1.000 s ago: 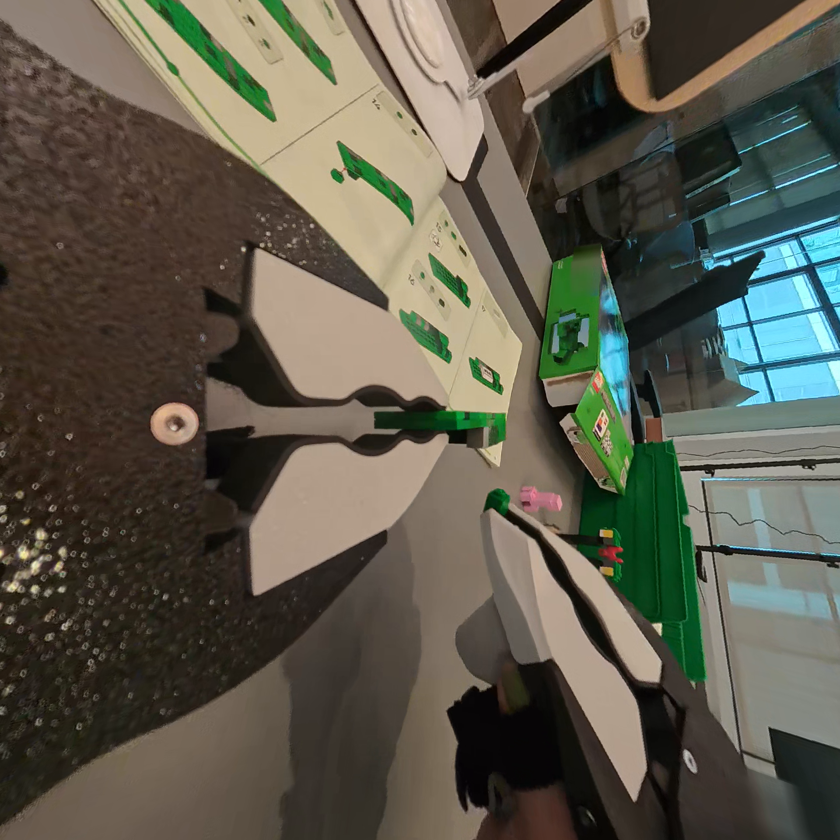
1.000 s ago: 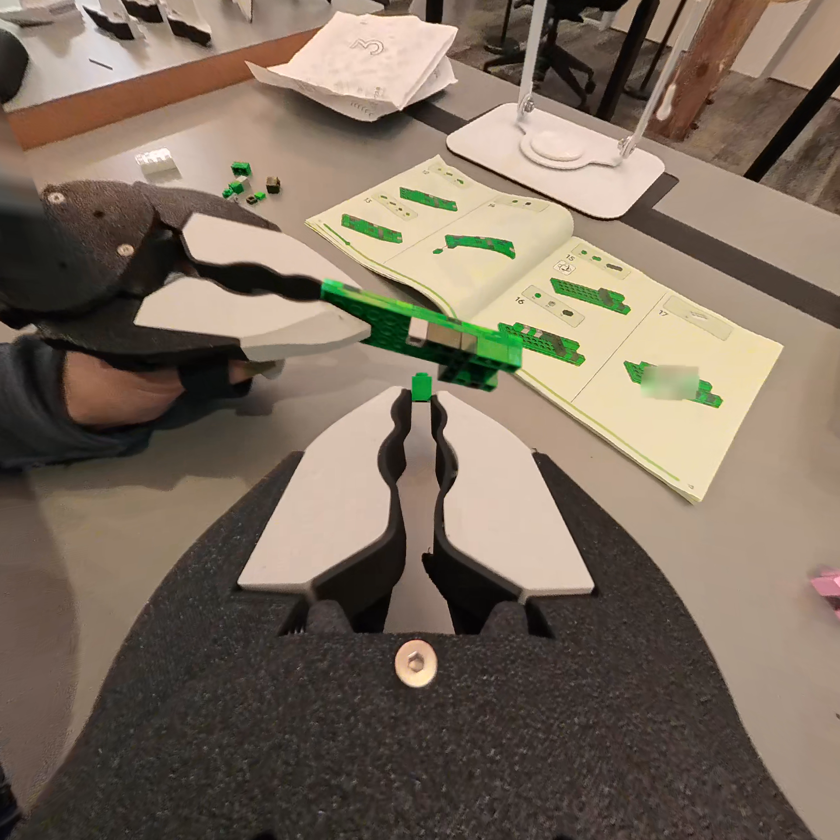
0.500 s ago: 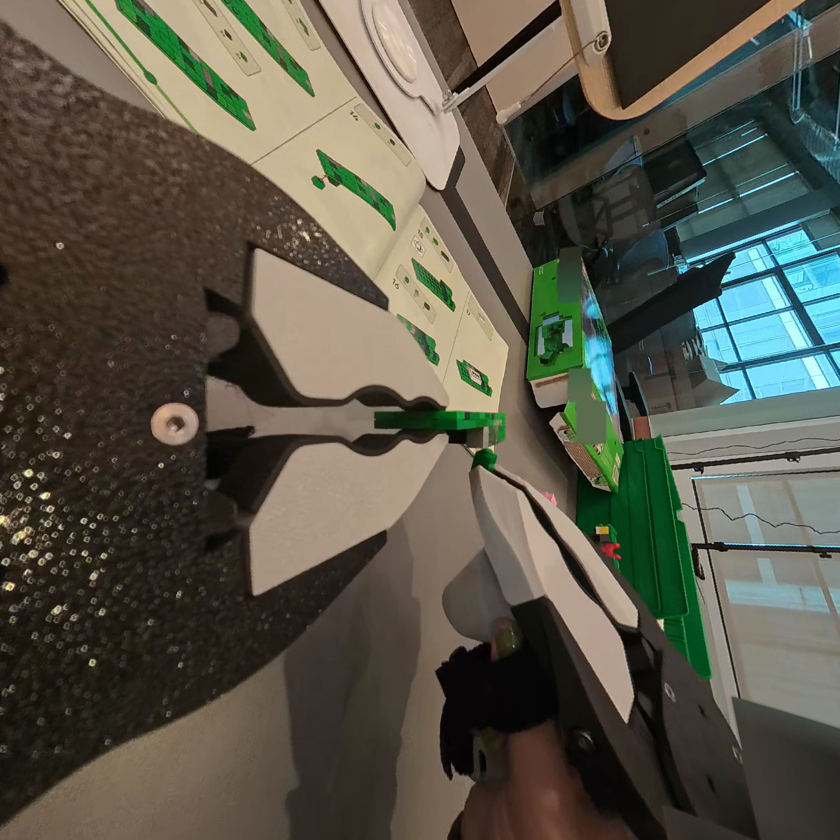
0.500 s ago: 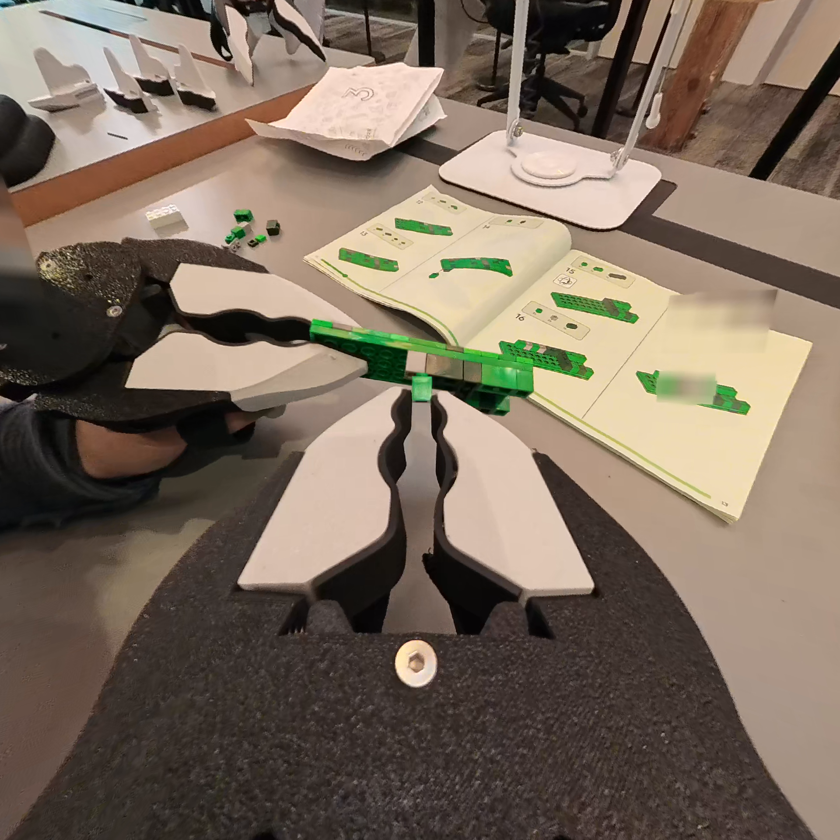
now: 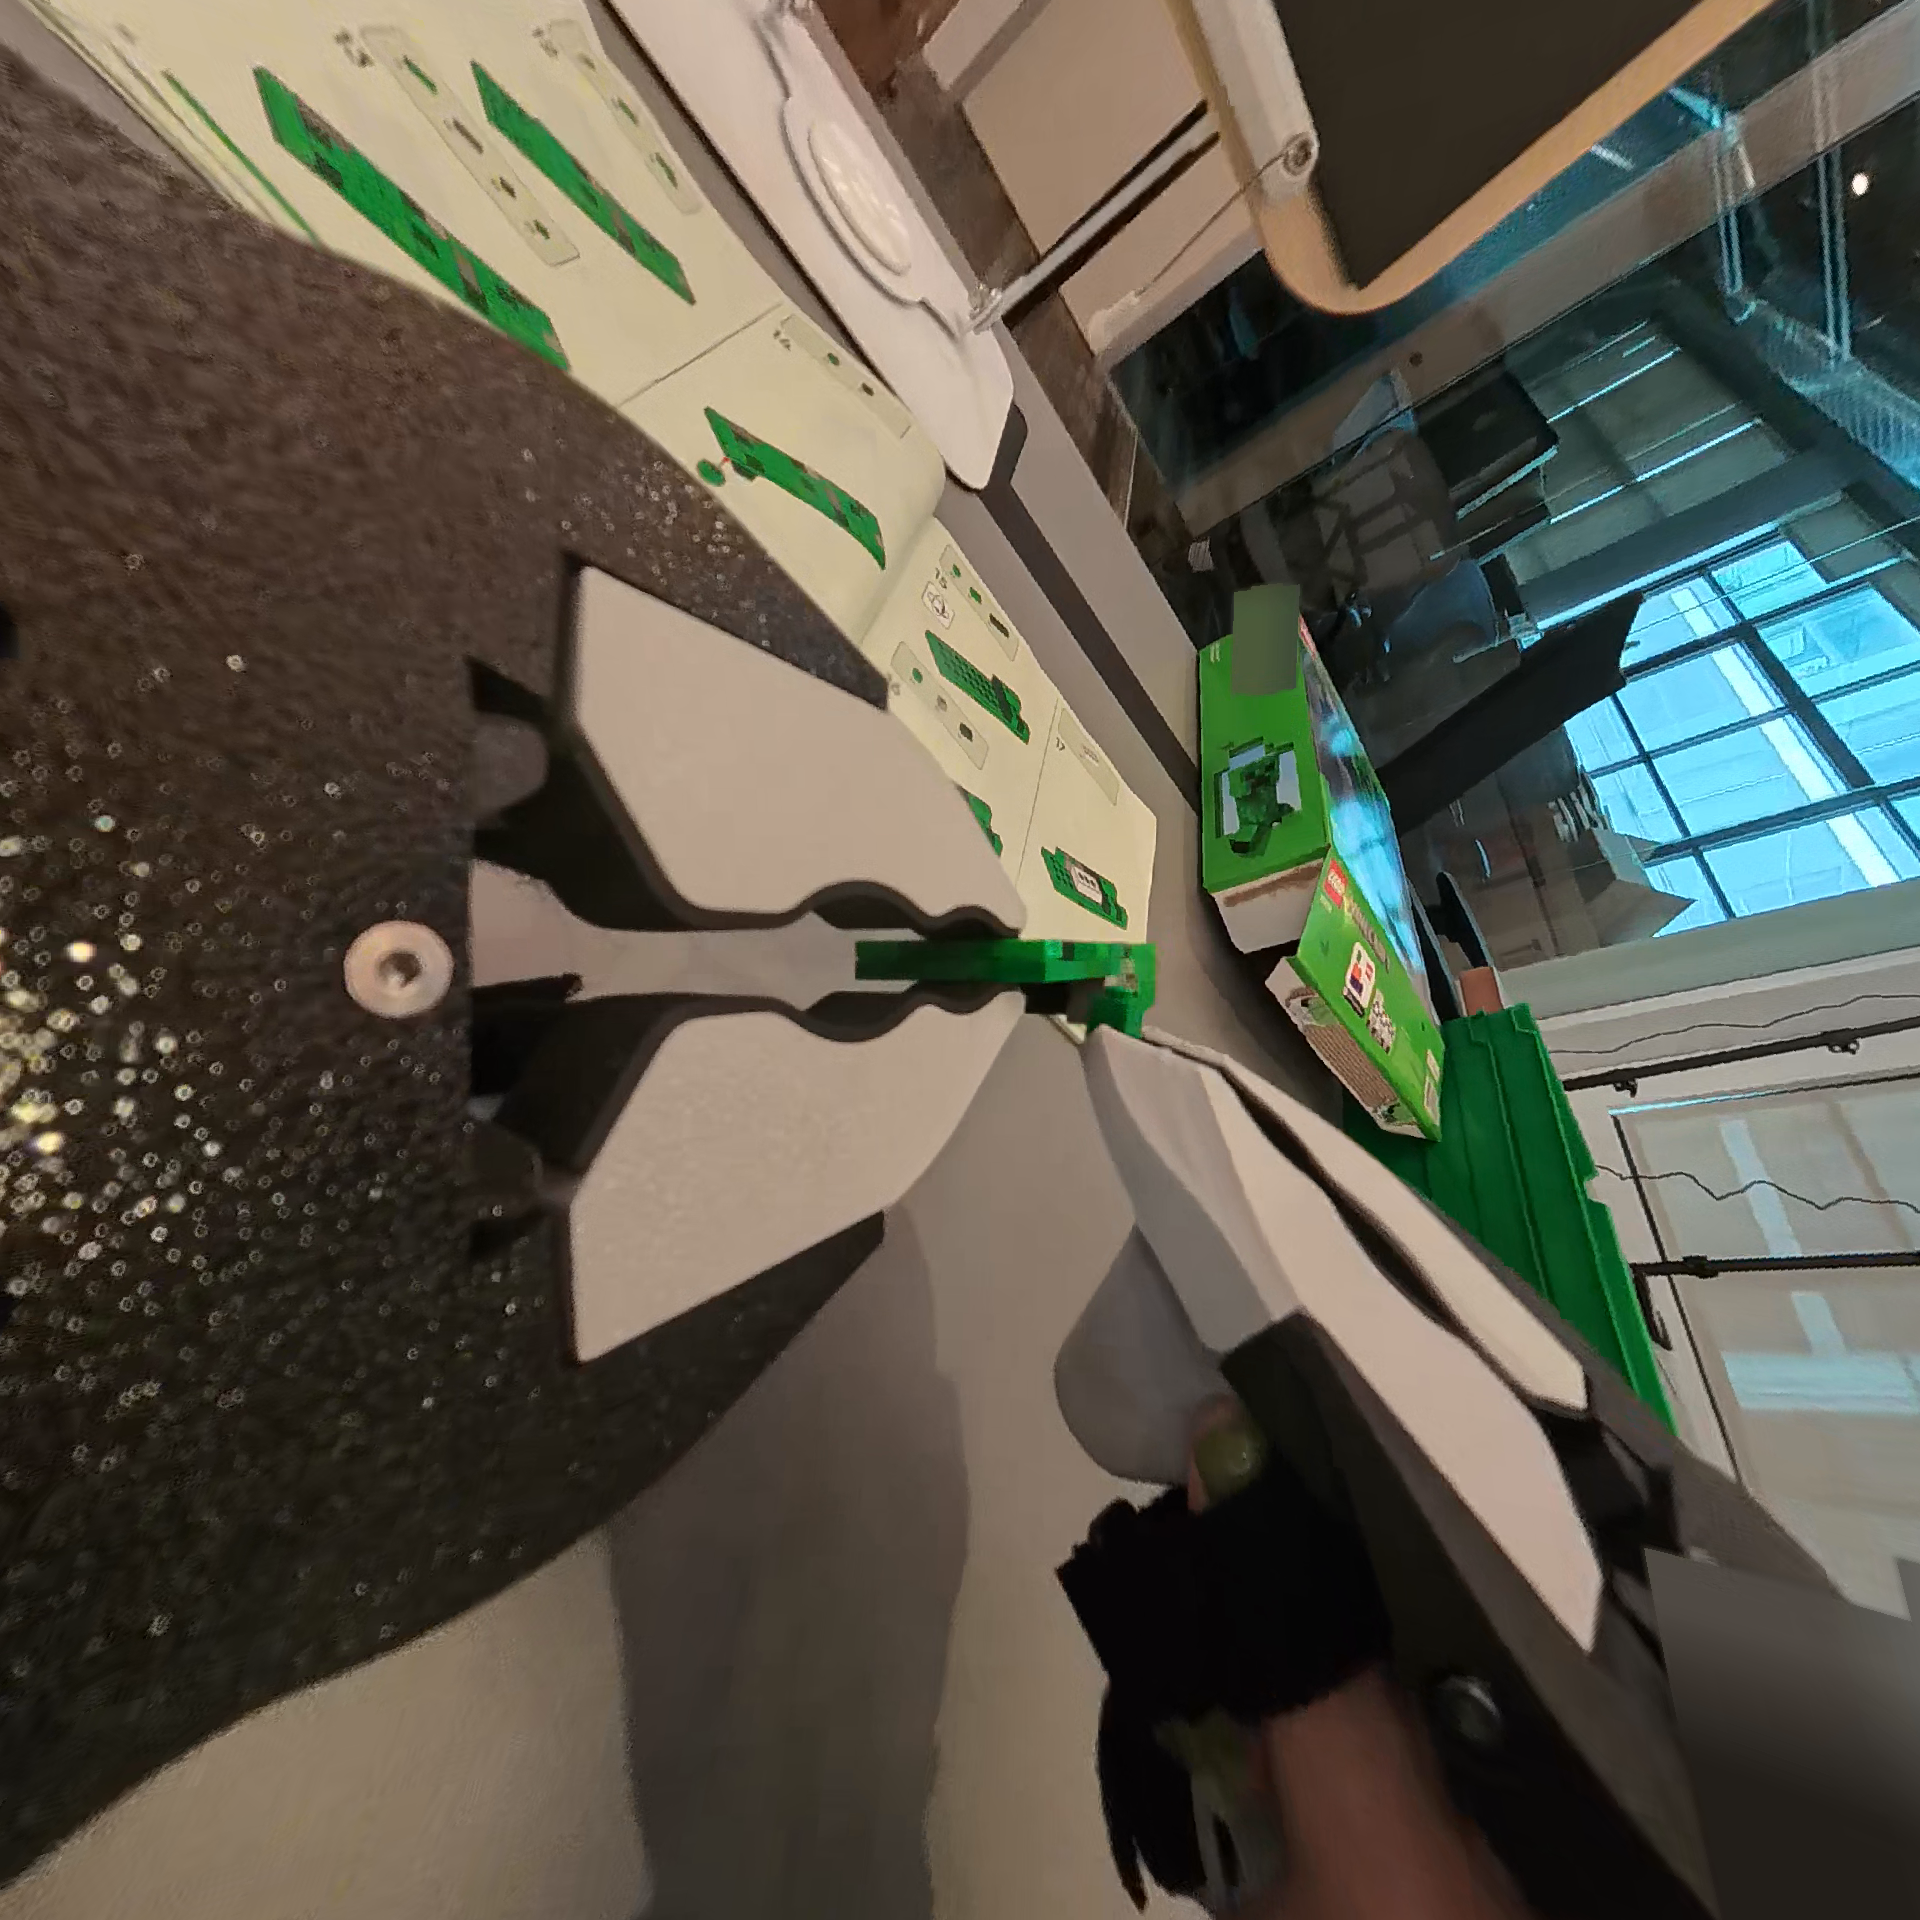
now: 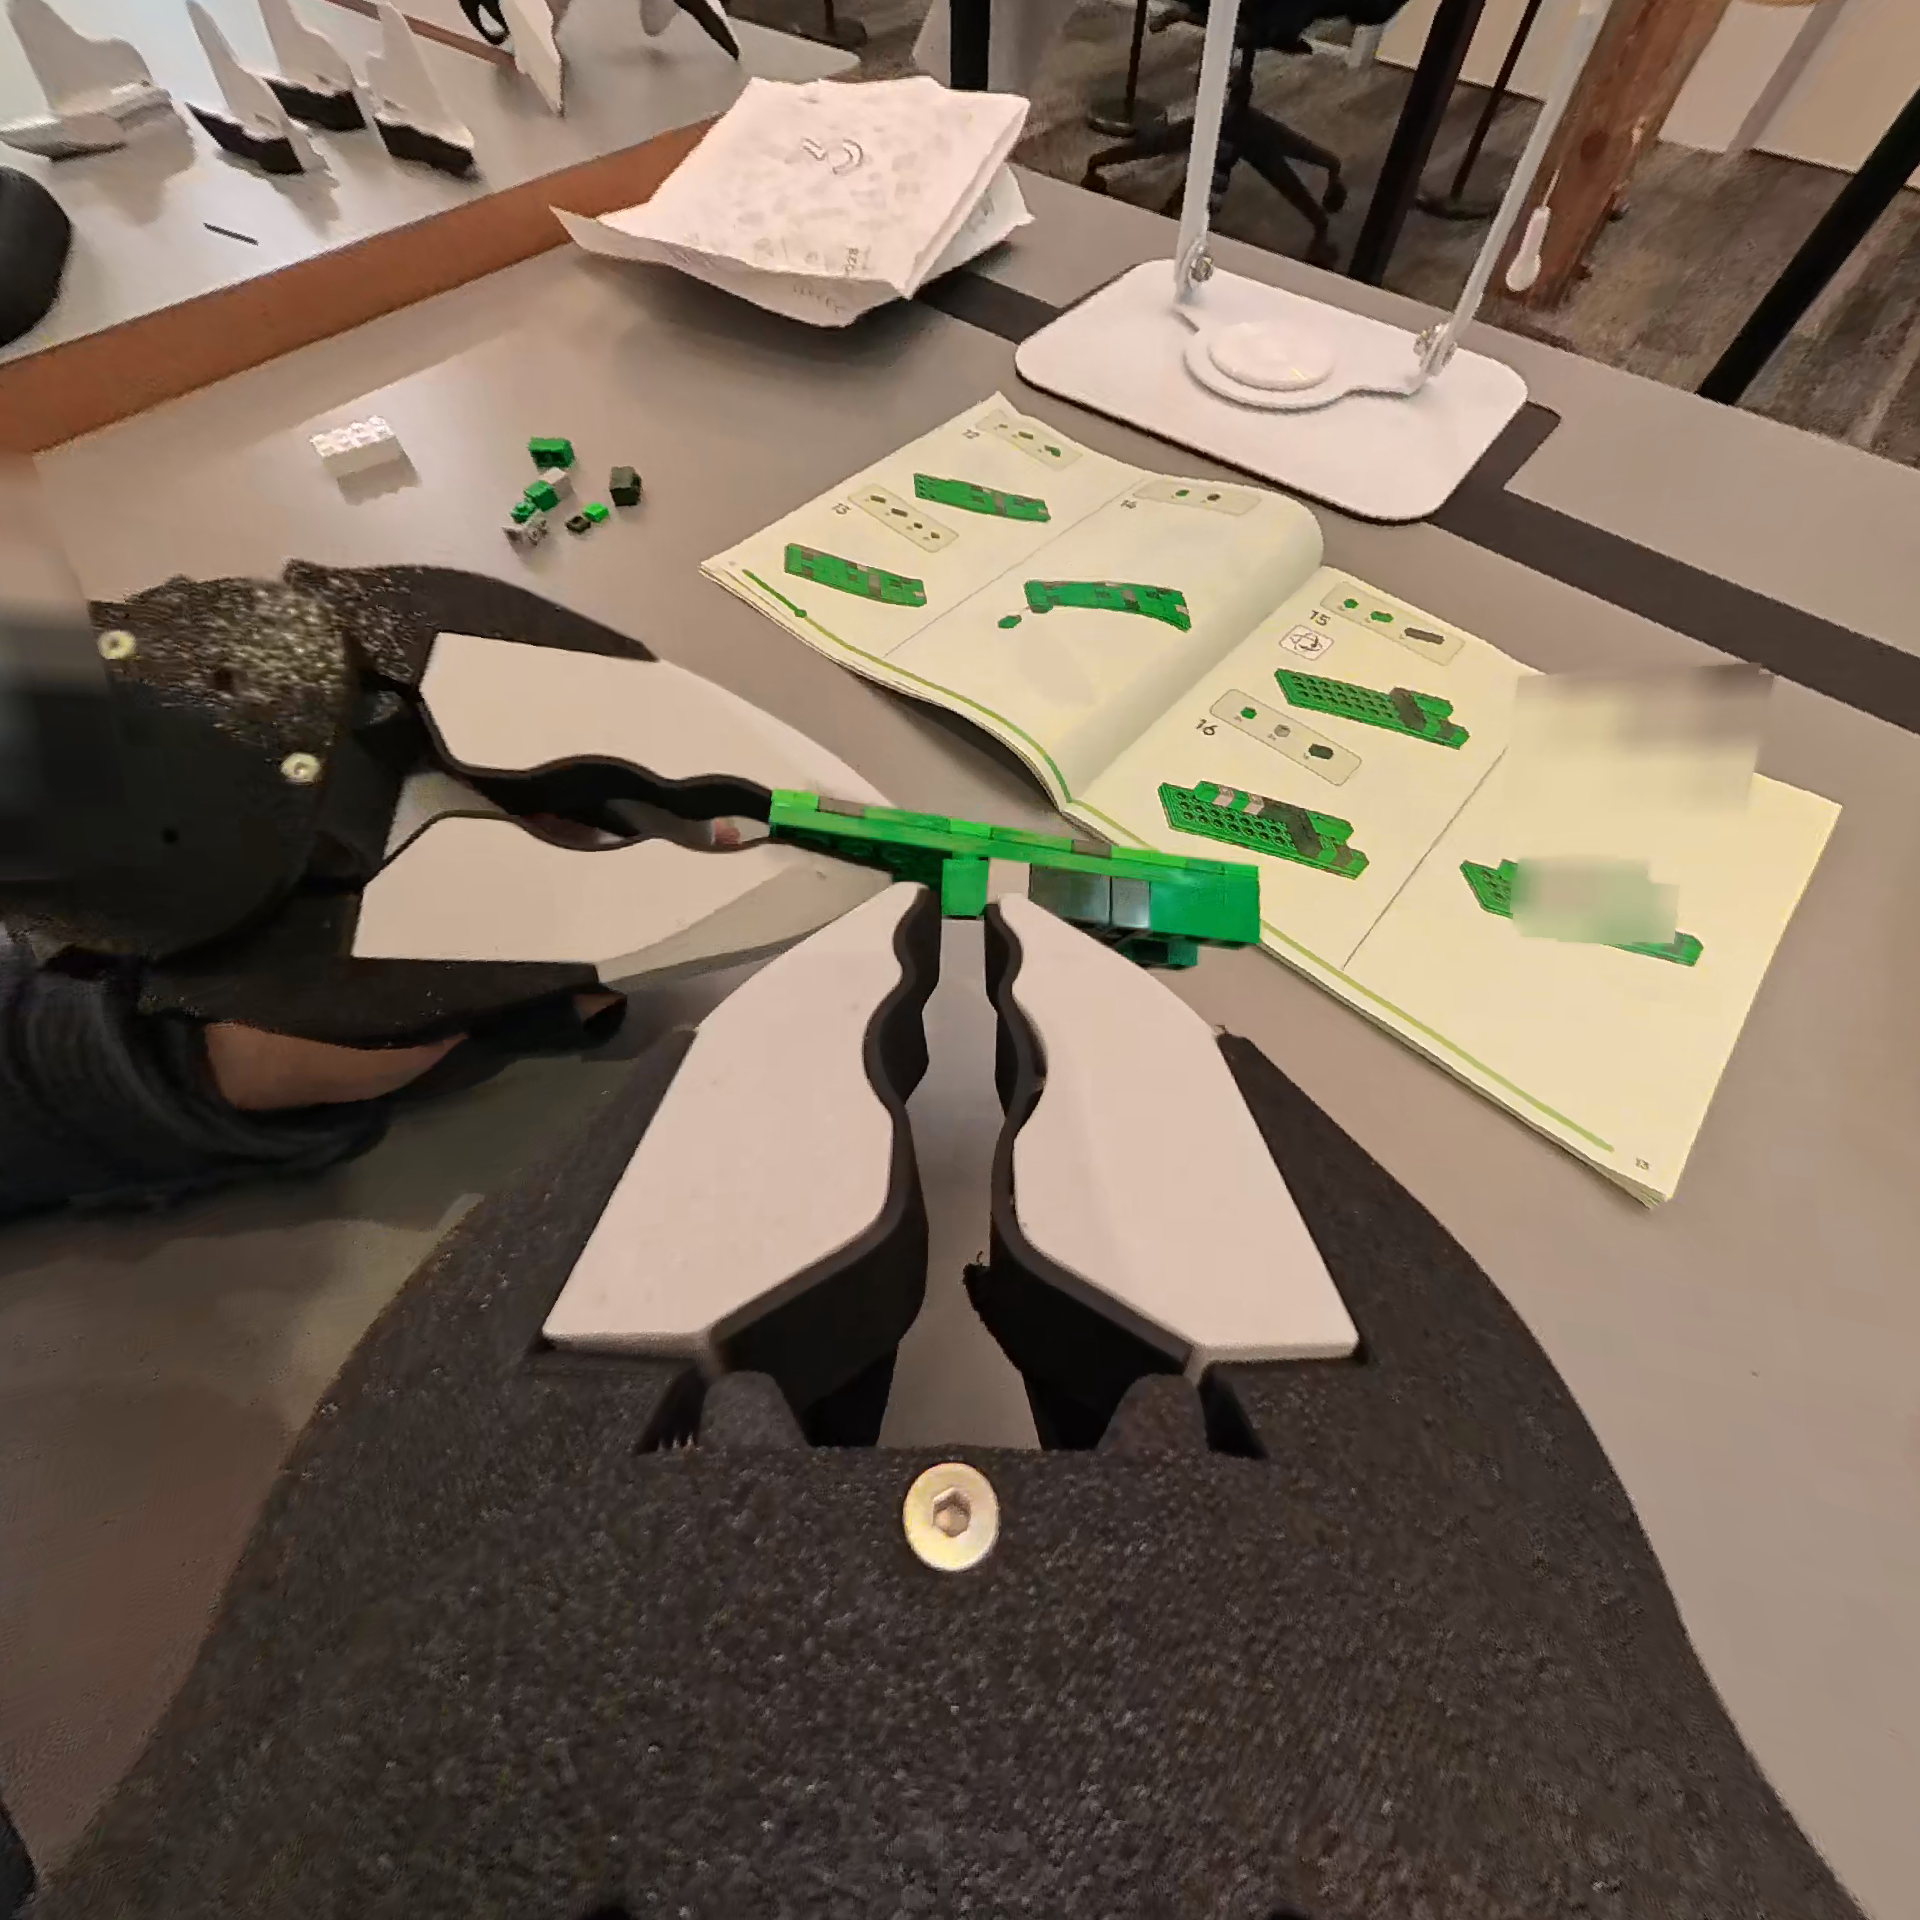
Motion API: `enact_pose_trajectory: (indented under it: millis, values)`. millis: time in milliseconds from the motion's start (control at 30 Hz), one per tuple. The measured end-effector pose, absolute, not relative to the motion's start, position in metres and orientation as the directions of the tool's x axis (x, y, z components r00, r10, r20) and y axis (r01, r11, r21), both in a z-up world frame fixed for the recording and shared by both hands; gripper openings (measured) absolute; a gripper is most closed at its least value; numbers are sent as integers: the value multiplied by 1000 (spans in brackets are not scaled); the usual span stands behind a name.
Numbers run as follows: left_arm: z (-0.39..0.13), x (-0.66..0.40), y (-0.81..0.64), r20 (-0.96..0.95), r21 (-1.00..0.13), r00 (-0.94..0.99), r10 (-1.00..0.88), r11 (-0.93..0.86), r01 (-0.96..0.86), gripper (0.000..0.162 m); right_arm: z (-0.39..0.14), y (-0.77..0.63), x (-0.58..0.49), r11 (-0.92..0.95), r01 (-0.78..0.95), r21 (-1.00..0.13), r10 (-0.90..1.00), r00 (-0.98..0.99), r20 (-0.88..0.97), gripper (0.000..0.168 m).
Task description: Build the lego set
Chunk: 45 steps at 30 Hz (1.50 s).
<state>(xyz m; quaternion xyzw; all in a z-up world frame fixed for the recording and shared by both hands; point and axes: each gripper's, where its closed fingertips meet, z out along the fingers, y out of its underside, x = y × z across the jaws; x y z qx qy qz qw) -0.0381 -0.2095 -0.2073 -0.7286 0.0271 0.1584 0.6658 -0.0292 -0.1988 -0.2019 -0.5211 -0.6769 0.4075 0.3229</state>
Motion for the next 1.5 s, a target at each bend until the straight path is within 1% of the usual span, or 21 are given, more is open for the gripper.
enact_pose_trajectory:
  millis: [167, 267, 467, 567, 700, 800, 900, 1000, 1133, 1200, 1400, 1500]
  values:
    - [-210, -37, -209, -337, -938, 923, 184, -148, -313, 5, -210, -200, -27, 136, 498, -857, 971, -240, 14, 8]
    - [-212, -36, -208, -423, -901, 887, 185, -184, -392, 5, -215, -198, -27, 116, 524, -844, 975, -220, -2, 8]
    - [-217, -33, -208, -582, -806, 800, 147, -239, -542, 6, -223, -197, -25, 77, 528, -846, 978, -207, -41, 8]
    - [-220, -31, -208, -604, -787, 790, 108, -236, -570, 6, -226, -198, -22, 59, 512, -857, 976, -212, -60, 8]
    - [-225, -29, -207, -592, -792, 803, 67, -237, -563, 6, -231, -198, -19, 86, 480, -873, 974, -223, -27, 8]
    - [-228, -28, -206, -608, -774, 792, 55, -260, -577, 5, -236, -196, -18, 132, 475, -870, 976, -216, 30, 8]
    - [-232, -27, -204, -620, -759, 783, 48, -289, -583, 6, -241, -195, -18, 134, 487, -863, 978, -205, 36, 8]
    - [-234, -36, -205, -626, -750, 775, 88, -340, -567, 5, -247, -193, -14, 134, 522, -842, 979, -204, 29, 8]
    - [-234, -47, -207, -576, -787, 805, 139, -359, -501, 5, -270, -186, -5, 157, 642, -751, 975, -222, 15, 8]
    - [-234, -49, -208, -553, -803, 820, 146, -354, -479, 6, -279, -184, -3, 144, 675, -724, 975, -221, -12, 8]
    - [-233, -49, -209, -533, -817, 834, 144, -345, -463, 6, -282, -186, -2, 239, 648, -723, 957, -285, 61, 8]
    - [-234, -51, -209, -503, -834, 851, 150, -341, -433, 6, -290, -185, -1, 276, 665, -694, 950, -298, 92, 8]
